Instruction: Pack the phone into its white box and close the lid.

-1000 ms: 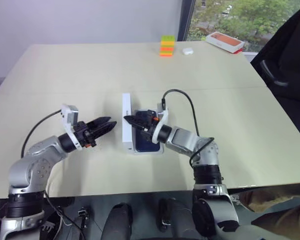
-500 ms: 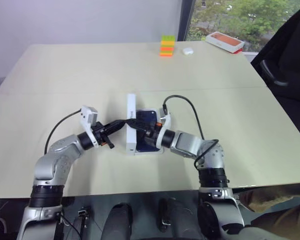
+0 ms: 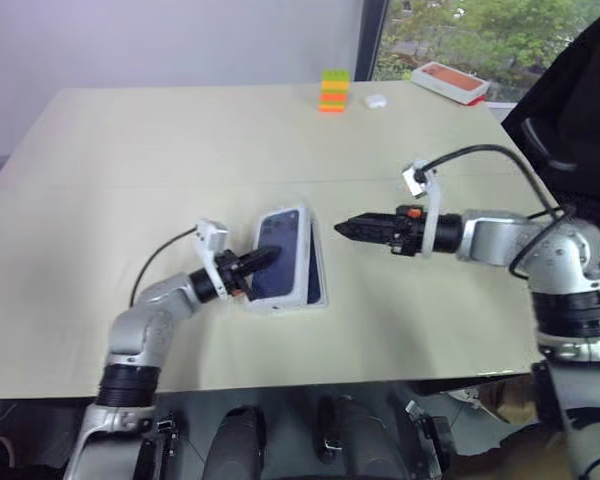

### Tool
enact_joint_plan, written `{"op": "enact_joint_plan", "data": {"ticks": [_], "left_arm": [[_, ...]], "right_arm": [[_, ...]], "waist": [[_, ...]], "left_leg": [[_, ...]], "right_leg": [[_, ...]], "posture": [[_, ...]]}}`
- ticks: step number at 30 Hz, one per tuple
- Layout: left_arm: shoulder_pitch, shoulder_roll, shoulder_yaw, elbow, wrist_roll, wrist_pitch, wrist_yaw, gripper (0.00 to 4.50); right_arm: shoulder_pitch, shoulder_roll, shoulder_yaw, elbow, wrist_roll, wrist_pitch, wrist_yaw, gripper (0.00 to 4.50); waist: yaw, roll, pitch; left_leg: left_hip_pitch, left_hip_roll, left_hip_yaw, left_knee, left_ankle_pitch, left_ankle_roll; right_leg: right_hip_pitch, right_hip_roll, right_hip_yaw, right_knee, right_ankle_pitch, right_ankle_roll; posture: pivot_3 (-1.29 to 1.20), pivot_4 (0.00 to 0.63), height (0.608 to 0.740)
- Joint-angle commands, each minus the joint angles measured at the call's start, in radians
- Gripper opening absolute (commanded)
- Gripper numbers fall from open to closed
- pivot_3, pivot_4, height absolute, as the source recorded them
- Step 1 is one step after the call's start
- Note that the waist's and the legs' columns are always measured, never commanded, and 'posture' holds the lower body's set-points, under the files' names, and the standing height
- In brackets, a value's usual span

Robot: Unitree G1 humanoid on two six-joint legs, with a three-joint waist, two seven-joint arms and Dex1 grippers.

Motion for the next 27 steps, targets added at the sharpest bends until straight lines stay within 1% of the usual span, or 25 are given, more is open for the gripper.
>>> {"op": "enact_joint_plan", "data": {"ticks": [1,5,10,13,17,18,19,21,24,27], "left_arm": [[-0.022,-0.014,-0.011,-0.009,0.016,-0.019,0.0,0.0],[-0.021,0.008,0.008,-0.046,0.0,0.009,-0.004,0.0],[-0.008,0.081,0.083,-0.098,-0.027,0.033,0.009,0.0],[0.014,0.145,0.127,-0.127,-0.035,0.044,0.0,0.0],[0.045,0.2,0.159,-0.12,-0.034,0.052,-0.016,0.0],[0.057,0.224,0.155,-0.098,-0.003,0.036,-0.018,0.0],[0.063,0.239,0.152,-0.074,0.012,0.029,-0.024,0.0],[0.062,0.266,0.15,-0.031,-0.011,0.087,-0.047,0.0],[0.061,0.283,0.112,-0.023,0.034,0.049,-0.061,0.0],[0.052,0.283,0.032,-0.014,0.101,0.046,-0.059,0.0]], "right_arm": [[0.005,-0.024,0.088,-0.049,-0.139,-0.105,0.13,3.36],[0.02,0.025,0.119,-0.055,-0.271,-0.229,0.133,3.36],[0.058,0.049,0.154,-0.035,-0.403,-0.343,0.169,3.36],[0.066,0.068,0.166,-0.027,-0.473,-0.393,0.162,2.54],[0.068,0.098,0.153,-0.033,-0.508,-0.413,0.165,0.6],[0.066,0.104,0.154,-0.025,-0.526,-0.426,0.161,0.08],[0.065,0.106,0.158,-0.017,-0.544,-0.438,0.163,0.02],[0.069,0.113,0.172,-0.004,-0.579,-0.453,0.164,0.02],[0.074,0.13,0.174,0.003,-0.612,-0.462,0.162,0.02],[0.083,0.136,0.198,-0.006,-0.662,-0.486,0.169,0.02]], "waist": [[0.0,0.0,0.0],[0.001,0.0,0.0],[0.004,0.0,0.0],[0.004,0.0,0.0],[0.003,0.0,0.0],[0.003,0.0,0.0],[0.003,0.0,0.0],[0.003,0.0,0.0],[0.004,0.0,0.0],[0.005,0.0,0.0]], "left_leg": [[0.0,0.0,0.0,0.0,0.0,0.0],[0.0,0.0,0.0,0.001,0.0,0.0],[-0.001,0.0,0.0,0.002,0.0,0.0],[-0.001,0.0,0.001,0.002,0.0,0.0],[0.0,0.0,0.001,0.002,0.0,0.0],[0.0,0.0,0.001,0.002,0.0,0.0],[0.0,0.0,0.001,0.002,0.0,0.0],[0.0,0.0,0.001,0.002,0.0,0.0],[0.0,0.0,0.001,0.002,0.0,0.0],[0.0,-0.001,0.001,0.002,0.0,0.0]], "right_leg": [[0.0,0.0,0.0,0.0,0.0,0.0],[0.0,0.0,0.0,0.001,0.0,0.0],[0.0,-0.001,0.0,0.001,0.0,0.0],[0.0,-0.002,0.0,0.001,0.001,-0.001],[0.0,-0.002,0.0,0.001,0.002,-0.003],[0.0,-0.002,0.0,0.001,0.002,-0.003],[0.0,-0.002,0.0,0.001,0.002,-0.003],[0.0,-0.002,0.0,0.002,0.002,-0.003],[0.0,-0.002,0.0,0.002,0.002,-0.003],[0.0,-0.003,0.0,0.001,0.002,-0.004]], "posture": [[0.0,0.15,0.74],[0.0,0.15,0.74],[0.0,0.15,0.74],[0.0,0.15,0.74],[0.0,0.15,0.74],[0.0,0.15,0.74],[0.0,0.15,0.74],[0.0,0.15,0.74],[0.0,0.15,0.74],[0.0,0.15,0.74]]}}
